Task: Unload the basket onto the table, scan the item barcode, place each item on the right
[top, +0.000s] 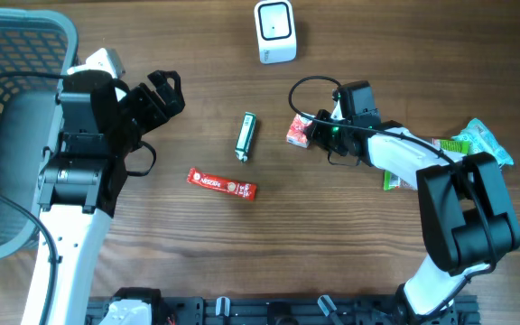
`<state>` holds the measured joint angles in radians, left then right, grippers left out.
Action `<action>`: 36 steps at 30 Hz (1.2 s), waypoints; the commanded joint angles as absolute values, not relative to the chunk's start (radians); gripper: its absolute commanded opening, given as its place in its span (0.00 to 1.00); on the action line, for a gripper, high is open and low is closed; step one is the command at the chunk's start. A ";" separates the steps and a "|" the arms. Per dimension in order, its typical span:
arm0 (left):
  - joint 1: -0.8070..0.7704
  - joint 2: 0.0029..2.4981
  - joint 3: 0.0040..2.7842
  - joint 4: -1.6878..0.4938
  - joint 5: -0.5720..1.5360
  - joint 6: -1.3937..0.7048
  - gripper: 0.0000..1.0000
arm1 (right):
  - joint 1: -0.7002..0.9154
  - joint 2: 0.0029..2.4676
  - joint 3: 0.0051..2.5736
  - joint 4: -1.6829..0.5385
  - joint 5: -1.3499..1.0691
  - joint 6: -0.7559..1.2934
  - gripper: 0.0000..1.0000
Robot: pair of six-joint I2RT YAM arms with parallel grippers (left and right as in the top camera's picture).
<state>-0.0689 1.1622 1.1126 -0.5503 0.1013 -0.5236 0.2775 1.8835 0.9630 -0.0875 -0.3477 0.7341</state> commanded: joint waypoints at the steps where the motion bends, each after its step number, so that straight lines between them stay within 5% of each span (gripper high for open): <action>1: -0.062 1.165 1.113 -0.548 0.099 -0.501 1.00 | 0.281 1.879 0.955 -0.097 -0.342 0.676 0.04; 6: -0.062 1.165 1.113 -0.548 0.099 -0.501 1.00 | 0.281 1.653 0.974 -0.202 -0.279 0.461 0.04; 10: -0.062 1.165 1.113 -0.548 0.099 -0.501 1.00 | 0.281 1.466 1.146 -0.494 -0.154 0.361 0.04; 18: -0.062 1.165 1.113 -0.548 0.099 -0.501 1.00 | 0.281 1.548 1.829 -1.081 0.028 0.283 0.04; 23: -0.062 1.165 1.113 -0.548 0.099 -0.501 1.00 | 0.285 1.881 2.516 -1.368 0.041 0.177 0.04; 36: -0.062 1.165 1.113 -0.548 0.099 -0.501 1.00 | 0.424 2.345 2.590 -1.043 0.307 -0.236 0.04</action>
